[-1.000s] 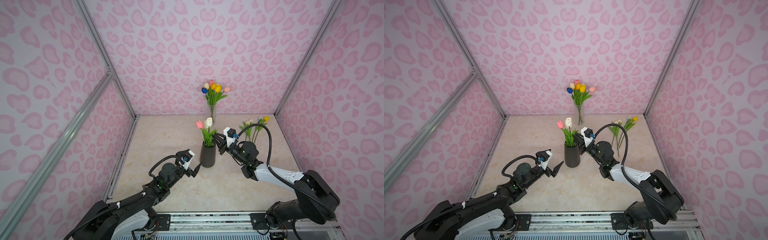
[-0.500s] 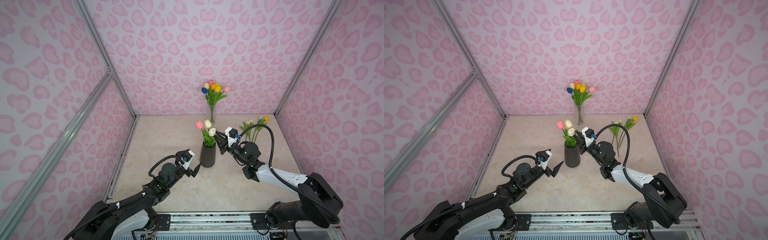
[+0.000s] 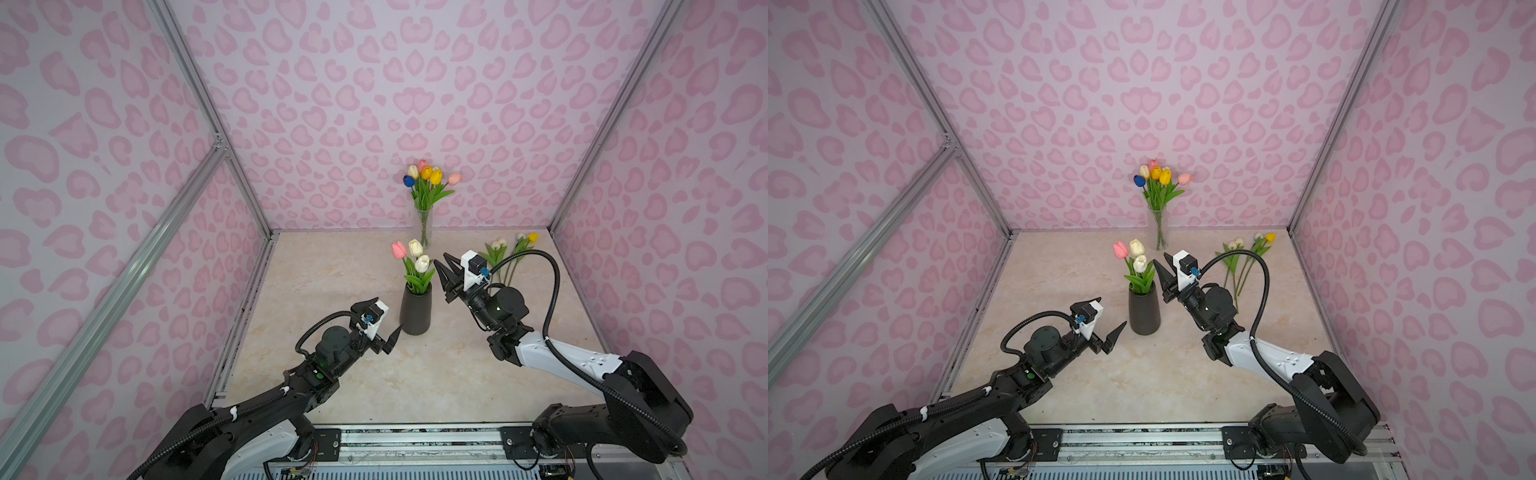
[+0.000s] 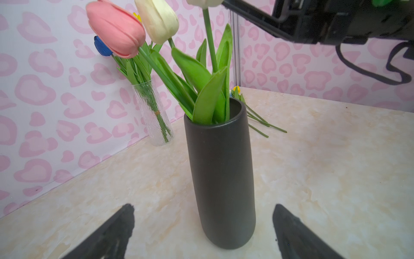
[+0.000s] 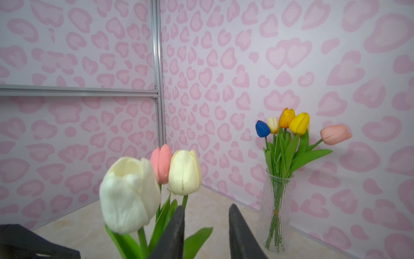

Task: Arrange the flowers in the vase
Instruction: 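Open the right gripper and raise it off the white tulip, then move the right gripper back over the loose tulips on the table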

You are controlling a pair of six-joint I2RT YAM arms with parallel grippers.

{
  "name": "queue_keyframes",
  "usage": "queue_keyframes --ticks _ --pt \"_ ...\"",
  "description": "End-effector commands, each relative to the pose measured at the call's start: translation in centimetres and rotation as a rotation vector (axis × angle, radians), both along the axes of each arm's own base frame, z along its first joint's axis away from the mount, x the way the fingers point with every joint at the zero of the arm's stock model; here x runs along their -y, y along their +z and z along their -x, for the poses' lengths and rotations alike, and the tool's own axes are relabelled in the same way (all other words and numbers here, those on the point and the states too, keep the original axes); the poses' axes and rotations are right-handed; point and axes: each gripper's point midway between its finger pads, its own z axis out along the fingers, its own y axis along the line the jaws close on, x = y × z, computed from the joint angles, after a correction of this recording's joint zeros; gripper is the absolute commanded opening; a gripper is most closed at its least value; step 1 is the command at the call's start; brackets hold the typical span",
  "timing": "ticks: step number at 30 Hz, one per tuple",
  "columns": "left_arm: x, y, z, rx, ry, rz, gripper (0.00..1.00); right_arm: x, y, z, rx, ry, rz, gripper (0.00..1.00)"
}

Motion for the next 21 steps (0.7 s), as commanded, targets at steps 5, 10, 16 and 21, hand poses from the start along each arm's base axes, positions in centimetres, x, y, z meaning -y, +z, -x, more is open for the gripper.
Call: queue_keyframes --ticks 5,10,16,21 --pt "-0.2 1.0 0.1 0.029 0.004 0.037 0.97 2.7 0.0 -3.0 -0.043 -0.193 0.072 0.43" --pt "-0.4 1.0 -0.1 0.031 0.023 0.034 0.97 8.9 -1.4 -8.5 -0.27 -0.423 0.025 0.44" --pt "-0.1 0.7 -0.2 0.02 0.012 0.033 0.97 18.5 -7.3 -13.1 -0.687 -0.682 0.003 0.44" --pt "-0.3 0.8 -0.2 0.025 0.02 0.03 0.97 21.2 -14.2 -14.5 -1.016 -0.637 0.058 0.51"
